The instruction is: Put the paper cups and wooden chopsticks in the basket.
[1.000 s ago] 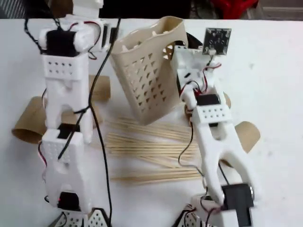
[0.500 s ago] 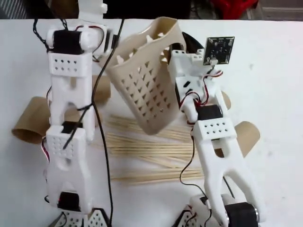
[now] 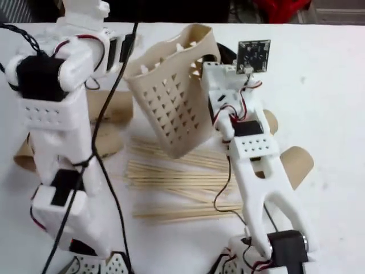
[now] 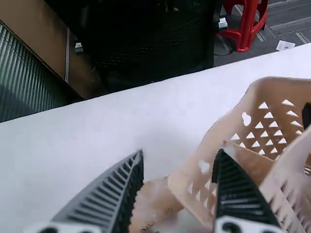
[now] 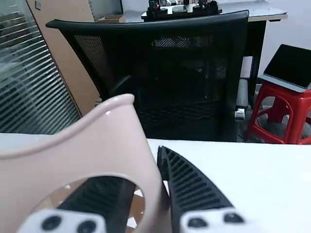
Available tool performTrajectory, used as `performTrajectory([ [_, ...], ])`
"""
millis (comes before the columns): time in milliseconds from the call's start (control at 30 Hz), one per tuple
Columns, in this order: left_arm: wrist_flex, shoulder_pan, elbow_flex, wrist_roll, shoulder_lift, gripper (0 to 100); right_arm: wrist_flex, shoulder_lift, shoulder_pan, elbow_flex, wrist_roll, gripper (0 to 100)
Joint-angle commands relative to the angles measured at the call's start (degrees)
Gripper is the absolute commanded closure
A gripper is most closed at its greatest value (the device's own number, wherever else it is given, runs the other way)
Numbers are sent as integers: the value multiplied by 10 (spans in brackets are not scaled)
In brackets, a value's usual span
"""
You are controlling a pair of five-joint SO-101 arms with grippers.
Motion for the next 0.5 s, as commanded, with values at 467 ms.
performTrajectory([
  [467, -18, -26, 135, 25, 64, 758, -12, -61, 0, -56, -25, 982],
])
